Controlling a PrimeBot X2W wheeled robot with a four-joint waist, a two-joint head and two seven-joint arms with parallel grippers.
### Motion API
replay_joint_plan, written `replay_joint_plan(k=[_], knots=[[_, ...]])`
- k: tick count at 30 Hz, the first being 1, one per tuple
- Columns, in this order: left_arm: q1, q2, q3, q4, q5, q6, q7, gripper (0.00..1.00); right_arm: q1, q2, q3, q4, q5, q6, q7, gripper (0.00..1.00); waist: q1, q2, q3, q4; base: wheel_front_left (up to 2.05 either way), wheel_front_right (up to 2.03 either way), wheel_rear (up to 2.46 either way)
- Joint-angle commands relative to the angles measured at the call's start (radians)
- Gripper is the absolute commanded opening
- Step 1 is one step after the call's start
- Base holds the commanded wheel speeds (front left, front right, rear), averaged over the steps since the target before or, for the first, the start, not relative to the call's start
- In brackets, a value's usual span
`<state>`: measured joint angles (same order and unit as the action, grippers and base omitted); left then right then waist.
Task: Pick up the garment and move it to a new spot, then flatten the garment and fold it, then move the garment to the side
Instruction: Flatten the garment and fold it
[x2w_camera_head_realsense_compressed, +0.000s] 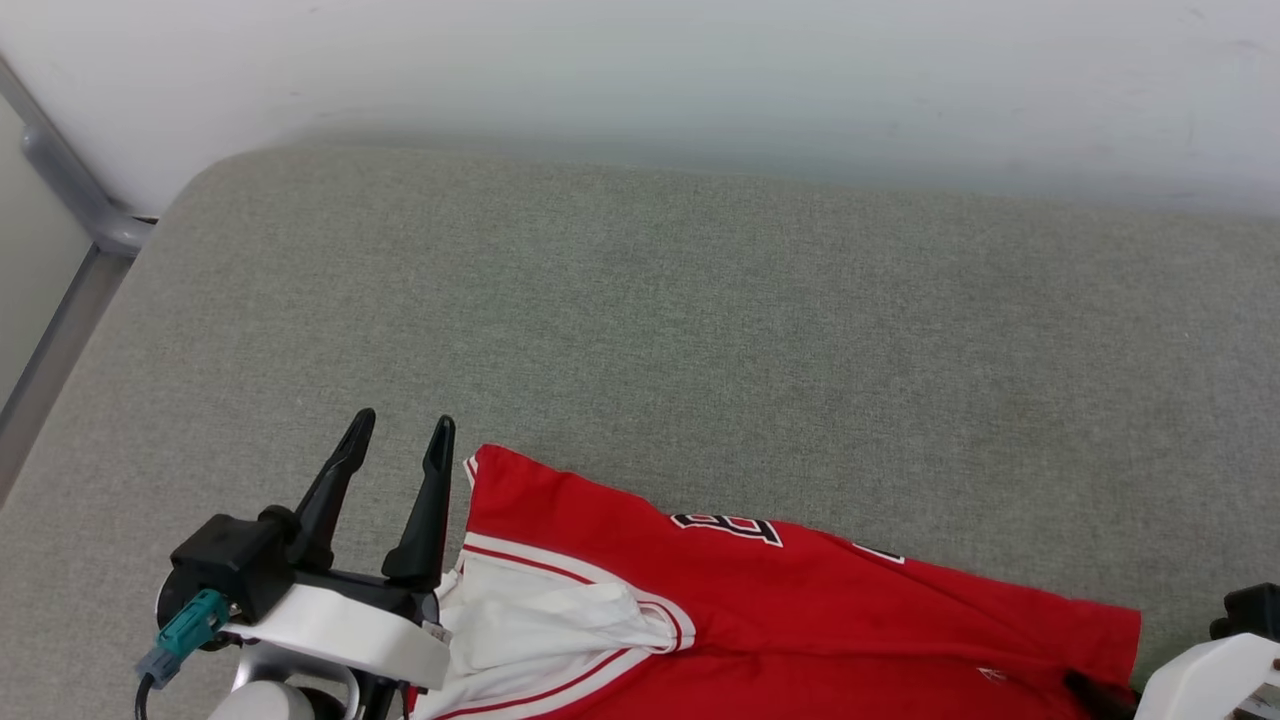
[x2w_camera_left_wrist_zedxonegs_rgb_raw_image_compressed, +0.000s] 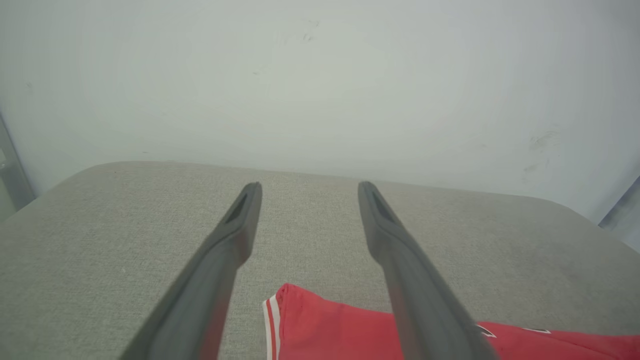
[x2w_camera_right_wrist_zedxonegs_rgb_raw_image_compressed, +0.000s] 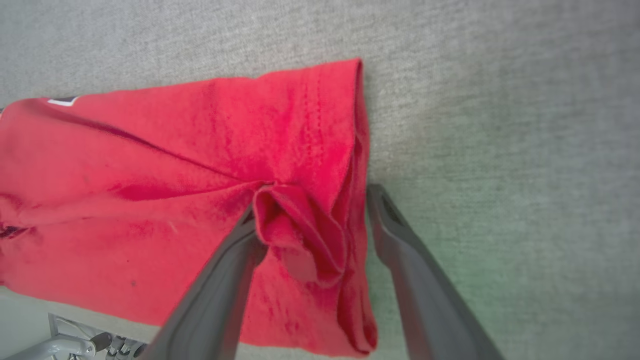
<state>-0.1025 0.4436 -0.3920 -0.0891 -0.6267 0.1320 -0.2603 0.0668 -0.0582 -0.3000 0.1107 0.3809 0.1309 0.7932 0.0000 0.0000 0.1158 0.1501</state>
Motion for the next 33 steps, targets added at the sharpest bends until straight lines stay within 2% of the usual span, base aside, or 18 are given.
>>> replay_joint_plan(k=[1, 5, 14, 25, 30, 33], knots=[[0.011, -0.003, 0.003, 0.003, 0.007, -0.003, -0.007, 1.0, 0.003, 0.014, 0.016, 0.034, 0.011, -0.001, 0.016, 0.0, 0.0, 0.0, 0.001, -0.001, 0.0, 0.0, 0.0], [0.015, -0.004, 0.007, 0.013, 0.016, -0.008, -0.007, 1.0, -0.014, 0.012, 0.016, 0.046, 0.02, -0.001, 0.024, 0.0, 0.0, 0.0, -0.003, -0.003, 0.0, 0.0, 0.0], [0.035, 0.014, 0.001, 0.03, 0.045, 0.023, 0.001, 1.0, -0.055, -0.007, -0.015, -0.039, 0.018, -0.001, 0.024, 0.0, 0.0, 0.0, -0.05, -0.022, 0.0, 0.0, 0.0], [0.043, 0.024, -0.01, 0.013, 0.055, 0.045, 0.018, 1.0, -0.058, -0.017, -0.227, -0.11, 0.004, -0.001, 0.077, 0.0, 0.0, 0.0, -0.067, -0.035, 0.0, 0.0, 0.0], [0.05, 0.026, -0.015, 0.012, 0.06, 0.051, 0.022, 1.0, -0.081, 0.005, -0.291, -0.095, 0.128, -0.001, 0.182, 0.0, 0.0, 0.0, -0.075, -0.04, 0.0, 0.0, 0.0], [0.052, 0.026, -0.019, 0.009, 0.06, 0.053, 0.023, 1.0, -0.089, 0.009, -0.278, -0.059, 0.287, -0.001, 0.274, 0.0, 0.0, 0.0, -0.083, -0.04, 0.0, 0.0, 0.0]])
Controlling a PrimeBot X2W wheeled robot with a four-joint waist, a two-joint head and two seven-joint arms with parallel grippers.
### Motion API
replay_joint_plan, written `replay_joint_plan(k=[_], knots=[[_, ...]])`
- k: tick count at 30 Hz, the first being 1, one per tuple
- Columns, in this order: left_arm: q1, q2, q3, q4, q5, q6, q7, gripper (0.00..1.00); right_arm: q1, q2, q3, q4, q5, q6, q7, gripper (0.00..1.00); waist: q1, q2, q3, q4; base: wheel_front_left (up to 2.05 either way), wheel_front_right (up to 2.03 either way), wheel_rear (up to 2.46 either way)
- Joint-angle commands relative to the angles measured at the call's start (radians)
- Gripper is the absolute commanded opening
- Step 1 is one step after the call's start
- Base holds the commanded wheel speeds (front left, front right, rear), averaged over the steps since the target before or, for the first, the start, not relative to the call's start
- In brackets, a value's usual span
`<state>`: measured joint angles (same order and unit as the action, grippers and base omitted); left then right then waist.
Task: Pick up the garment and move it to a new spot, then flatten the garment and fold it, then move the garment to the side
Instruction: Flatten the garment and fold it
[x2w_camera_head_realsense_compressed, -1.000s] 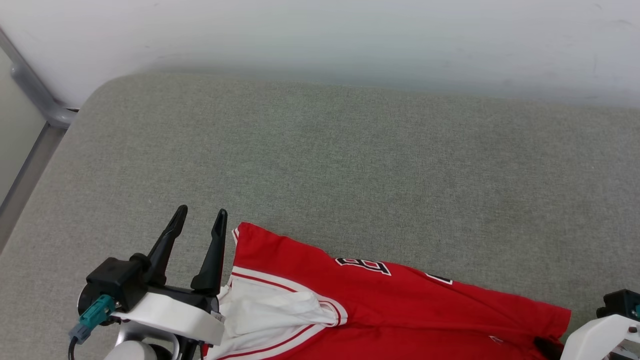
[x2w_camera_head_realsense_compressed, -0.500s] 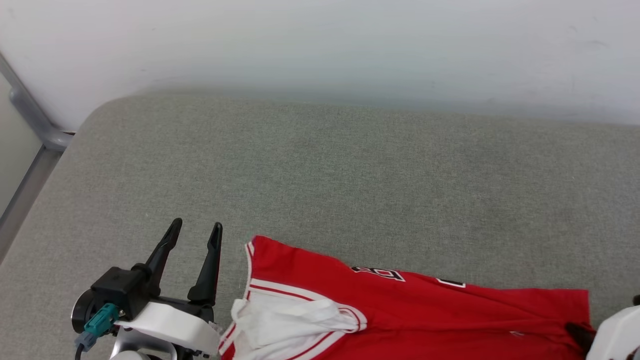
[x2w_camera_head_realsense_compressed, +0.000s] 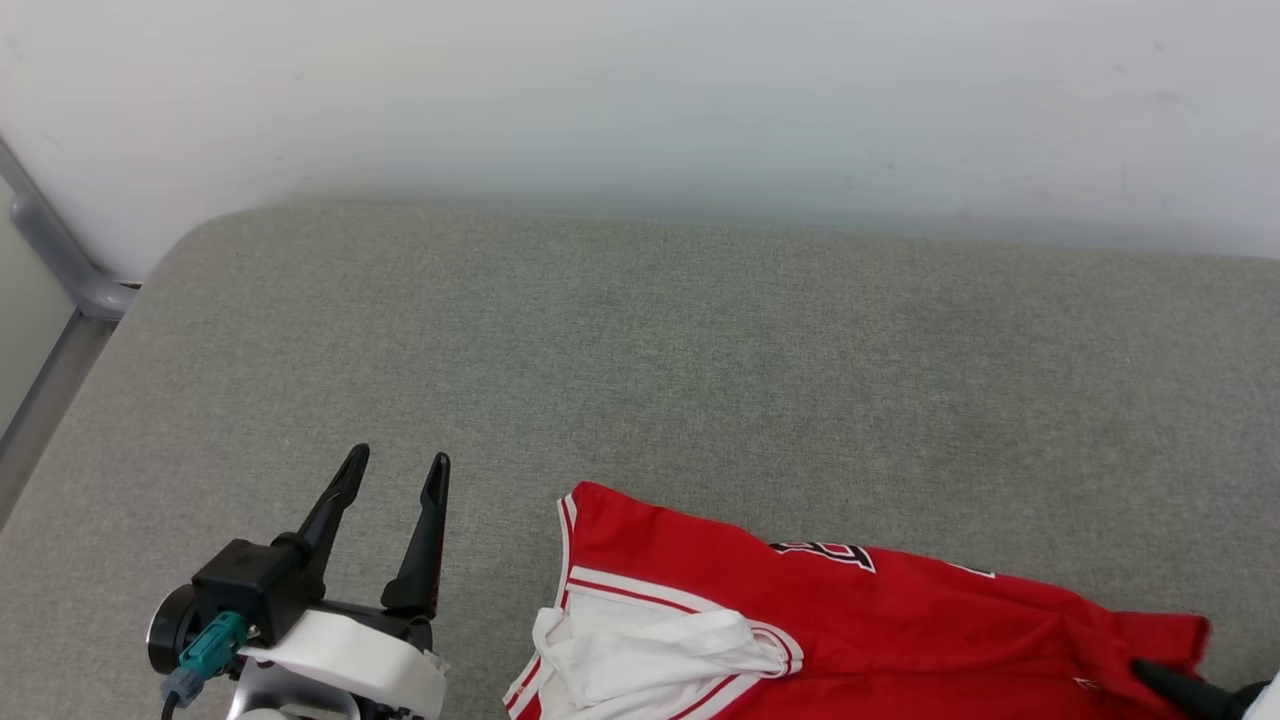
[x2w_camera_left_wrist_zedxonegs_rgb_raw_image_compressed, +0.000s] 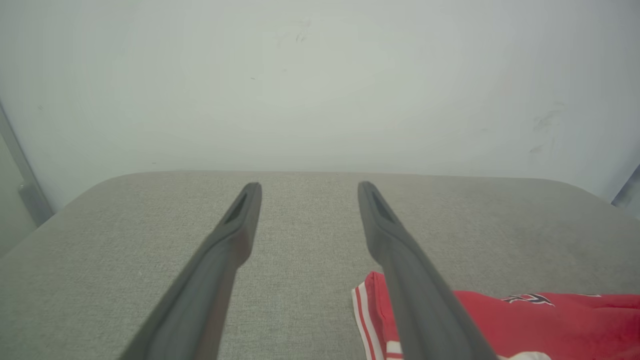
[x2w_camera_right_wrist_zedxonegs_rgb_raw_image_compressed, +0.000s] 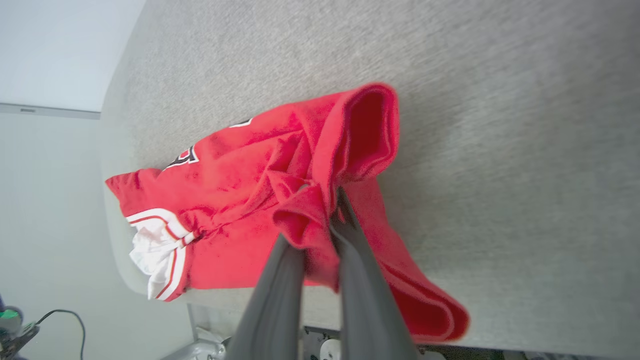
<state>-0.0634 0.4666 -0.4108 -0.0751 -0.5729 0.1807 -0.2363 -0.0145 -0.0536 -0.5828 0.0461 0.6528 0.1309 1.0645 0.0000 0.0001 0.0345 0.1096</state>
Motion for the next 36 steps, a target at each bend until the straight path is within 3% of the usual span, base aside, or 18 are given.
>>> replay_joint_plan(k=[1, 7, 14, 24, 30, 31, 32, 36], knots=[[0.012, 0.003, -0.001, -0.005, 0.007, 0.005, -0.001, 1.0, -0.007, 0.004, 0.017, 0.022, 0.069, -0.001, 0.018, 0.0, 0.0, -0.0001, -0.004, 0.001, 0.0, 0.0, 0.0], [0.005, 0.002, -0.012, -0.01, 0.006, 0.005, 0.009, 1.0, 0.004, 0.004, 0.156, 0.11, 0.397, -0.001, 0.032, 0.0, 0.0, -0.0001, -0.014, 0.012, 0.0, 0.0, 0.0], [-0.016, -0.003, -0.018, -0.017, 0.002, 0.002, 0.016, 1.0, -0.03, 0.004, 0.391, 0.165, 0.659, -0.001, -0.067, 0.0, 0.0, -0.0001, -0.006, 0.026, 0.0, 0.0, 0.0], [-0.075, -0.02, -0.027, -0.006, 0.003, -0.03, 0.003, 1.0, -0.143, 0.004, 0.777, 0.212, 0.844, 0.0, -0.286, 0.0, 0.0, -0.0001, 0.061, 0.071, 0.0, 0.0, 0.0], [-0.097, -0.035, -0.021, 0.013, 0.001, -0.05, -0.013, 1.0, -0.206, 0.003, 0.899, 0.269, 0.817, 0.0, -0.412, 0.0, 0.0, -0.0001, 0.105, 0.095, 0.0, 0.0, 0.0], [-0.099, -0.039, -0.02, 0.017, 0.001, -0.054, -0.013, 1.0, -0.212, 0.003, 0.908, 0.278, 0.813, 0.0, -0.426, 0.43, 0.0, -0.0001, 0.109, 0.097, 0.0, 0.0, 0.0], [-0.1, -0.042, -0.02, 0.022, 0.001, -0.057, -0.016, 1.0, -0.217, 0.003, 0.916, 0.283, 0.807, 0.0, -0.437, 1.0, 0.0, -0.0001, 0.111, 0.099, 0.0, 0.0, 0.0], [-0.101, -0.05, -0.015, 0.035, 0.004, -0.062, -0.022, 1.0, -0.23, 0.003, 0.94, 0.277, 0.782, 0.0, -0.467, 1.0, 0.0, -0.0001, 0.114, 0.096, 0.0, 0.0, 0.0]])
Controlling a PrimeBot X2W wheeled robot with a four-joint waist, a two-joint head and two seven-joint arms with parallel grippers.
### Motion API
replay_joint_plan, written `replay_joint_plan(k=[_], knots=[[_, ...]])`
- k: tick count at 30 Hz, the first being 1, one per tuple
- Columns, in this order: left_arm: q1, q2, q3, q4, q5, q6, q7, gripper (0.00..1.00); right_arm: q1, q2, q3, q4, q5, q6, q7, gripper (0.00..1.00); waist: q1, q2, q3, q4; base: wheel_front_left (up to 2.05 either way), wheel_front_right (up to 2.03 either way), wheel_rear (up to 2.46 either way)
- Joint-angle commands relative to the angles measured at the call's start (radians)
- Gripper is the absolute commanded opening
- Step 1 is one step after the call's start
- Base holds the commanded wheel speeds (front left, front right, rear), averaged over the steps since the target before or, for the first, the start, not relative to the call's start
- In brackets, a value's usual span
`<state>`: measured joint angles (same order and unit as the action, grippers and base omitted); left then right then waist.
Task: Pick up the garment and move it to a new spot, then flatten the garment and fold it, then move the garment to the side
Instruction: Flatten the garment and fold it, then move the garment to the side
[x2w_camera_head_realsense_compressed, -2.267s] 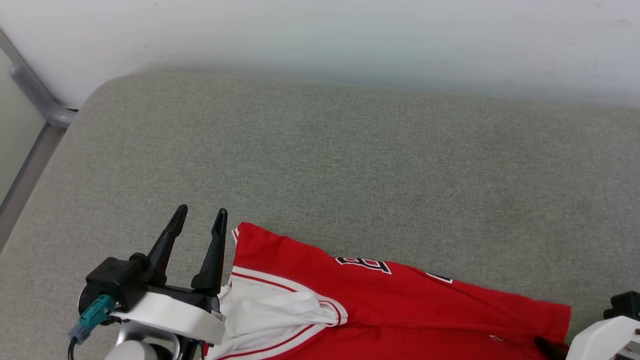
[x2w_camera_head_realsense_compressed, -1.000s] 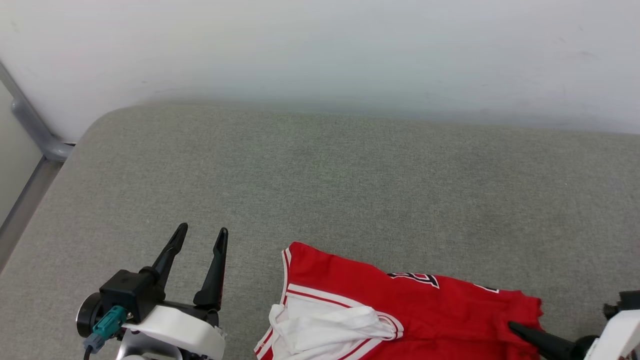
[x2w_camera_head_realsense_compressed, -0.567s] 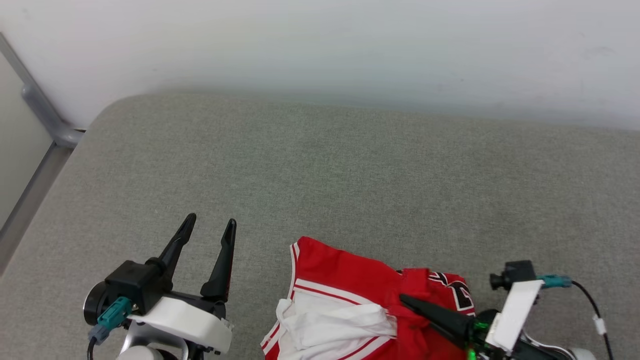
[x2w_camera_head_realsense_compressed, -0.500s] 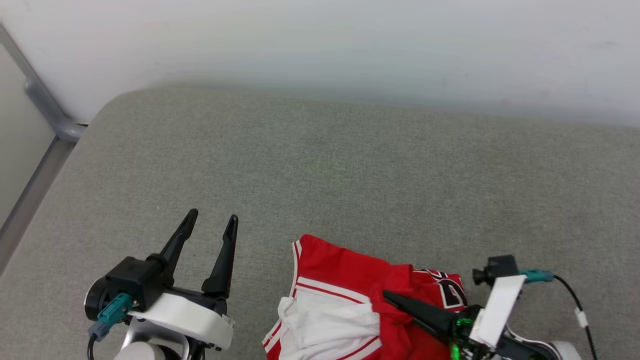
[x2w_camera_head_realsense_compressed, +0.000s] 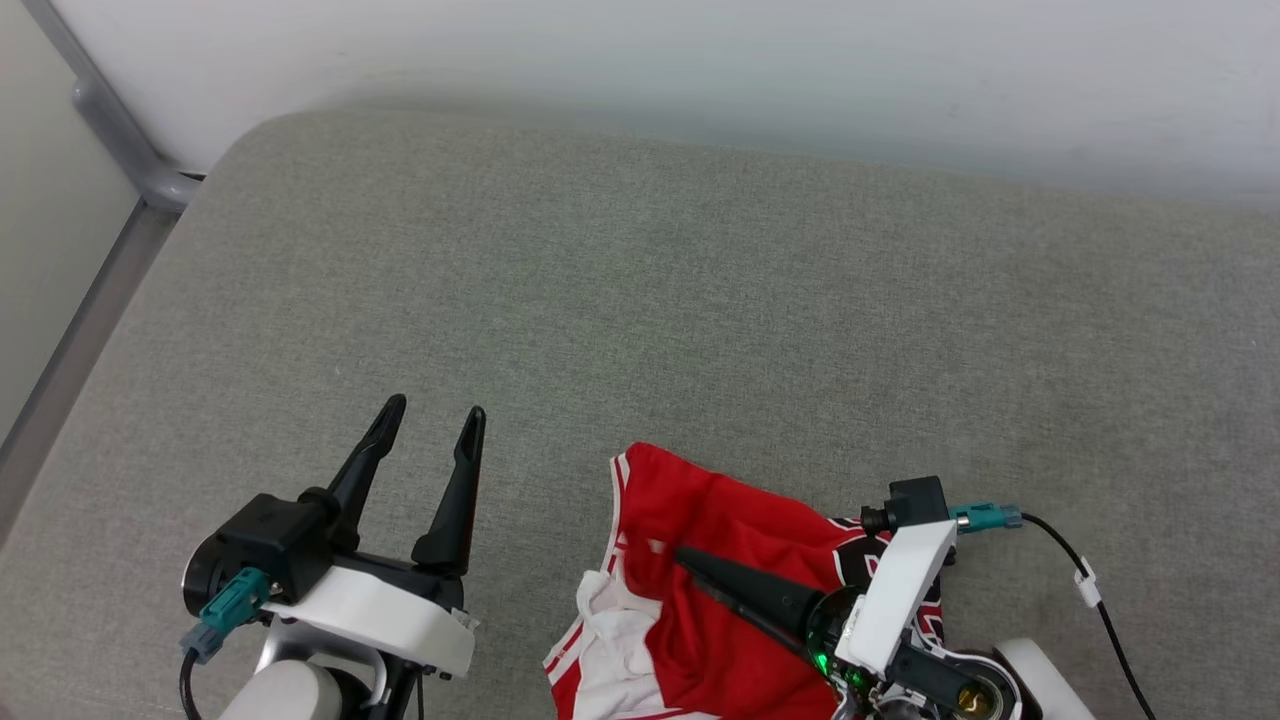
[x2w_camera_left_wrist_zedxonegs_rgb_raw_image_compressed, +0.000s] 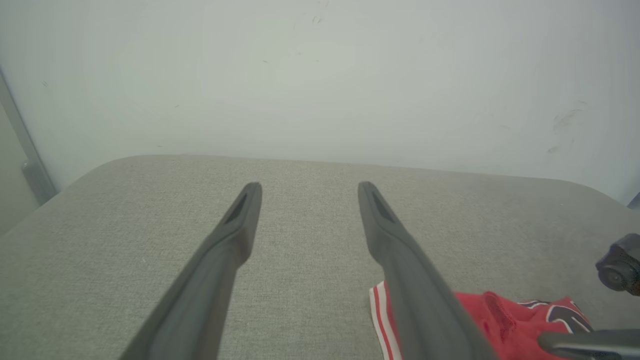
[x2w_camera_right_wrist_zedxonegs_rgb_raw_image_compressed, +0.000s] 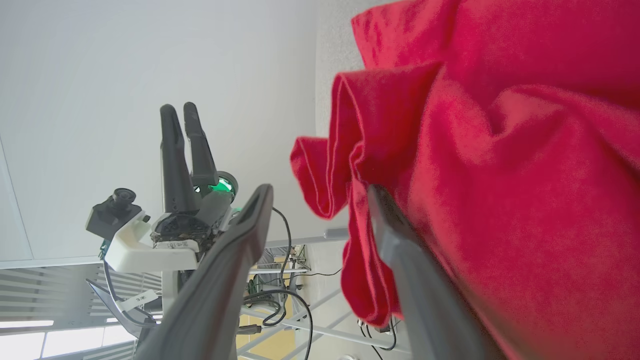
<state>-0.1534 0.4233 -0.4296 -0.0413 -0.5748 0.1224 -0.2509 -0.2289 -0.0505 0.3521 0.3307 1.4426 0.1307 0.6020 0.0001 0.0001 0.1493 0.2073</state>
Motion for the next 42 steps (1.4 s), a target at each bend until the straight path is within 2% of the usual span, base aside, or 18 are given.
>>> replay_joint_plan(k=[1, 6, 13, 19, 27, 33, 42], knots=[[-0.01, -0.008, 0.005, 0.005, 0.006, -0.005, -0.008, 1.0, -0.016, 0.0, 0.008, -0.02, -0.013, 0.0, -0.011, 1.0, -0.0001, -0.0001, -0.003, -0.004, 0.0, 0.0, 0.0], [-0.009, -0.011, 0.004, 0.015, 0.008, -0.012, -0.009, 1.0, -0.017, -0.022, 0.031, -0.101, -0.081, 0.0, -0.058, 1.0, -0.0001, -0.0001, -0.015, -0.017, 0.0, 0.0, 0.0], [0.007, -0.014, 0.007, 0.026, 0.015, -0.001, -0.01, 1.0, 0.013, -0.106, 0.011, -0.176, -0.403, 0.0, -0.297, 1.0, -0.0001, -0.0001, -0.046, -0.043, 0.0, 0.0, 0.0], [0.027, -0.008, 0.016, 0.028, 0.019, 0.01, -0.012, 1.0, 0.076, -0.146, -0.145, -0.191, -0.718, 0.0, -0.419, 1.0, -0.0001, -0.0001, -0.073, -0.072, 0.0, 0.0, 0.0], [0.047, -0.005, 0.041, 0.03, 0.044, 0.015, -0.015, 1.0, 0.185, -0.069, -0.427, -0.346, -1.082, 0.0, -0.499, 1.0, -0.0001, -0.0001, -0.094, -0.109, 0.0, 0.0, 0.0], [0.081, -0.01, 0.068, 0.036, 0.068, 0.014, -0.016, 1.0, 0.262, -0.025, -0.482, -0.459, -1.206, 0.0, -0.568, 1.0, -0.0001, -0.0001, -0.13, -0.136, 0.0, 0.0, 0.0], [0.133, -0.022, 0.086, 0.027, 0.094, 0.018, -0.016, 1.0, 0.356, -0.002, -0.467, -0.539, -1.221, 0.0, -0.55, 1.0, -0.0001, -0.0001, -0.16, -0.156, 0.0, 0.0, 0.0]])
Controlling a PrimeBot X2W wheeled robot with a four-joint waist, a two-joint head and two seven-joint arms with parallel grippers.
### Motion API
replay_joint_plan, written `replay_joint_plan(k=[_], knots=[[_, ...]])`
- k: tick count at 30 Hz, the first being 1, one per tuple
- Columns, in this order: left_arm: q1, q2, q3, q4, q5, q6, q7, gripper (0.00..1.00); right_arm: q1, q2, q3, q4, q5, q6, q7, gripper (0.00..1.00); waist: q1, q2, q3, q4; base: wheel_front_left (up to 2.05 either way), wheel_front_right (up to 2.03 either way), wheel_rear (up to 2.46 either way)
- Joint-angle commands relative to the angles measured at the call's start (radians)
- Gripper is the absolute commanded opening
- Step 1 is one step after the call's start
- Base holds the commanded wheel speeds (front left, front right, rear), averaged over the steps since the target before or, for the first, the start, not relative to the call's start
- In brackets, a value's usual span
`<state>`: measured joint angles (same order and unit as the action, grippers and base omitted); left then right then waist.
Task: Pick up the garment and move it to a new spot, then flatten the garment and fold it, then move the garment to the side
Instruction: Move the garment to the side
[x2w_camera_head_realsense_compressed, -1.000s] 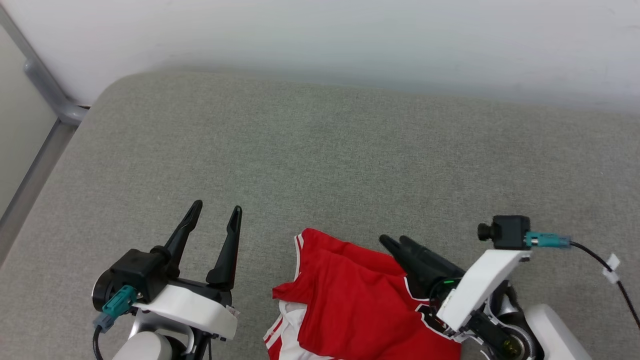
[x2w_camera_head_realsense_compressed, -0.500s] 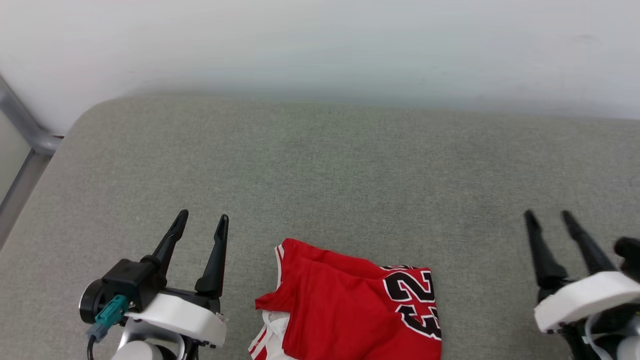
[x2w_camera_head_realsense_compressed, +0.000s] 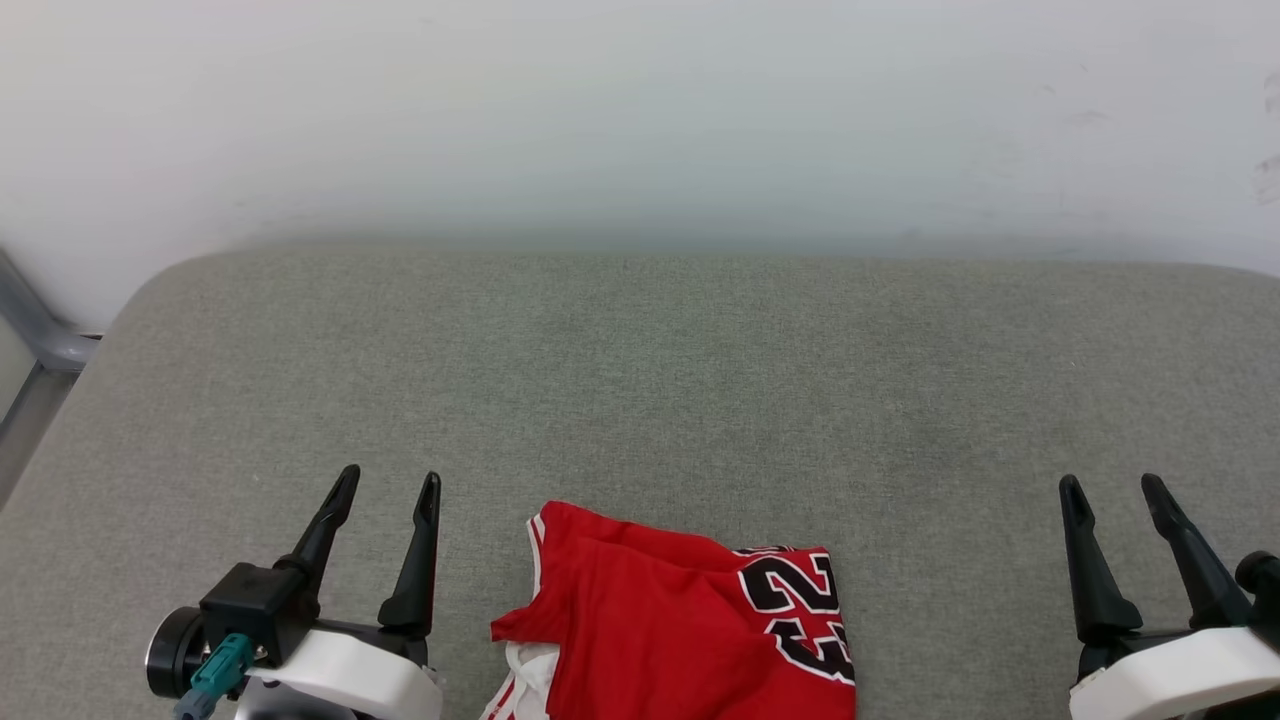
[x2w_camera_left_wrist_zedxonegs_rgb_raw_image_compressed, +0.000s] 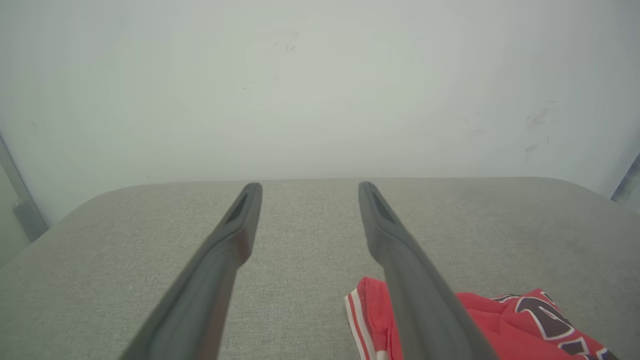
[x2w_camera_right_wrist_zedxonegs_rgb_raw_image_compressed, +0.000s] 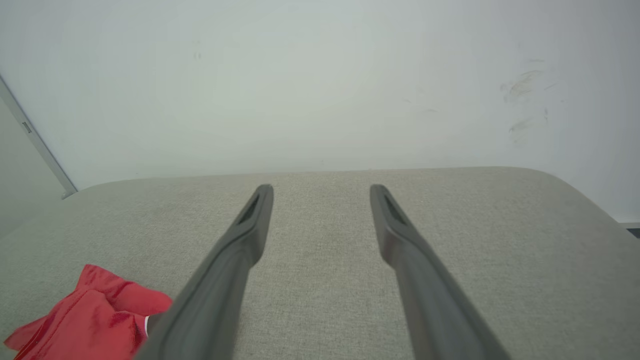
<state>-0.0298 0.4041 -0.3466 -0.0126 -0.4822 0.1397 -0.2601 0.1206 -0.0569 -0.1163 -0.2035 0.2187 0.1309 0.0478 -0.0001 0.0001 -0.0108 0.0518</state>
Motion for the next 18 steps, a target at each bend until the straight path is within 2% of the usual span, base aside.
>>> replay_joint_plan(k=[1, 11, 18], knots=[[0.011, -0.004, 0.005, -0.001, 0.003, 0.0, -0.007, 1.0, 0.012, 0.005, 0.001, -0.006, 0.001, -0.001, 0.008, 1.0, 0.0001, -0.0001, -0.001, -0.002, 0.0, 0.0, 0.0], [-0.005, -0.024, 0.02, 0.014, 0.005, -0.023, -0.007, 1.0, 0.024, 0.007, -0.021, 0.003, 0.029, -0.001, 0.049, 1.0, 0.0001, -0.0001, 0.002, -0.001, 0.0, 0.0, 0.0], [-0.031, -0.044, 0.041, 0.003, 0.02, -0.042, -0.006, 1.0, 0.018, 0.007, -0.08, 0.16, 0.18, -0.001, 0.311, 1.0, 0.0001, -0.0001, 0.044, 0.026, 0.0, 0.0, 0.0]])
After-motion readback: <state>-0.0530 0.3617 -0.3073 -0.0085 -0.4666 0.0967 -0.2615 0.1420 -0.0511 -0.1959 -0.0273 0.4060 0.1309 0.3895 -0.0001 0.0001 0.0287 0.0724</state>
